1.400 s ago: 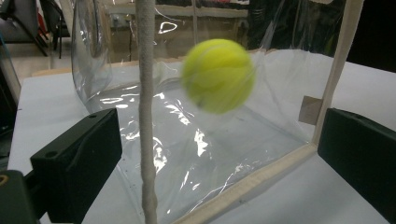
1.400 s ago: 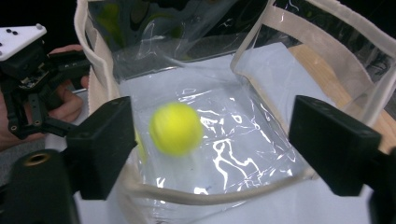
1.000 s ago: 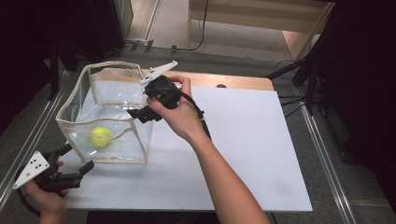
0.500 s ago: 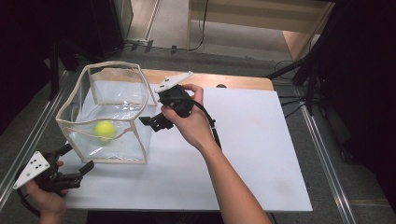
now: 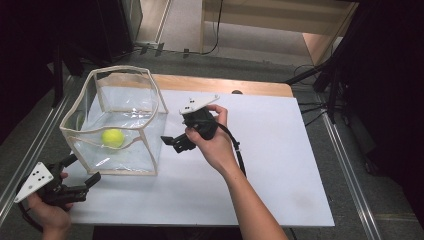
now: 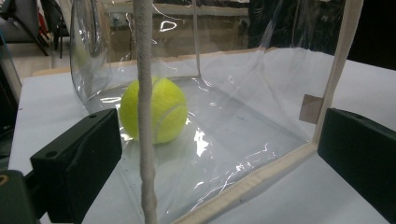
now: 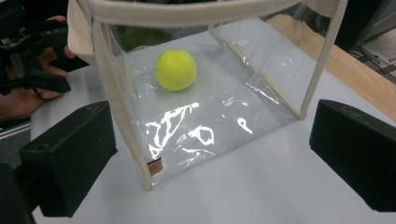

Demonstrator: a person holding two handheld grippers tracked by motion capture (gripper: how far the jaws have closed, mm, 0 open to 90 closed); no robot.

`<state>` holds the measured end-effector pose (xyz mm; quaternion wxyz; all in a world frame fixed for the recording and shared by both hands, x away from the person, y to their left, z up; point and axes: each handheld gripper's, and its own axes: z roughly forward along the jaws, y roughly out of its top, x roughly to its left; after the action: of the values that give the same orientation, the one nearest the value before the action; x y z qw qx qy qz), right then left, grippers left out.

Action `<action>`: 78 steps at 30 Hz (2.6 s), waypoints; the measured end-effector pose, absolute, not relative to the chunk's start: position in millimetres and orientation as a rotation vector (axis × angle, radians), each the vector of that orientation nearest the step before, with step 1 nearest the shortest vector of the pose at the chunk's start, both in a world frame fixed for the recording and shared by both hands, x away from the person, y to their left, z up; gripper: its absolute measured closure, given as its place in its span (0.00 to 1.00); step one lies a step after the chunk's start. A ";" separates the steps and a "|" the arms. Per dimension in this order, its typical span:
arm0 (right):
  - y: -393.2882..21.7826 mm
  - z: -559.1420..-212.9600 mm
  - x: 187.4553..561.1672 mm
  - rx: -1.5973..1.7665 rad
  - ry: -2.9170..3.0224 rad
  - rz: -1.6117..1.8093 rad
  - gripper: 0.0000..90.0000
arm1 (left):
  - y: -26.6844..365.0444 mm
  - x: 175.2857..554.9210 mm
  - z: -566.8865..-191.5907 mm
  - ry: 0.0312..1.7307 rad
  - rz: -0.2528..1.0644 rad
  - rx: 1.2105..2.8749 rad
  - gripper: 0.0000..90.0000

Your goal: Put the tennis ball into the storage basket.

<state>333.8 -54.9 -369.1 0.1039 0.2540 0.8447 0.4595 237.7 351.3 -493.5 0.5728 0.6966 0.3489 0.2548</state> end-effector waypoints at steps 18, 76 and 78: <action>-95.6 -417.3 312.5 0.826 2.407 1.407 0.00 | 351.2 237.7 -493.6 0.819 0.596 1.629 0.00; -269.2 -498.8 238.5 1.226 2.118 1.298 0.00 | 350.9 237.2 -493.5 0.815 0.605 1.642 0.00; -274.3 -500.2 236.5 1.235 2.107 1.294 0.00 | 350.8 237.2 -493.6 0.817 0.604 1.640 0.00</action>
<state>236.5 -274.3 -500.2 0.1876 0.4388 0.7488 0.4599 237.2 350.8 -493.6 0.5699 0.6986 0.3481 0.2571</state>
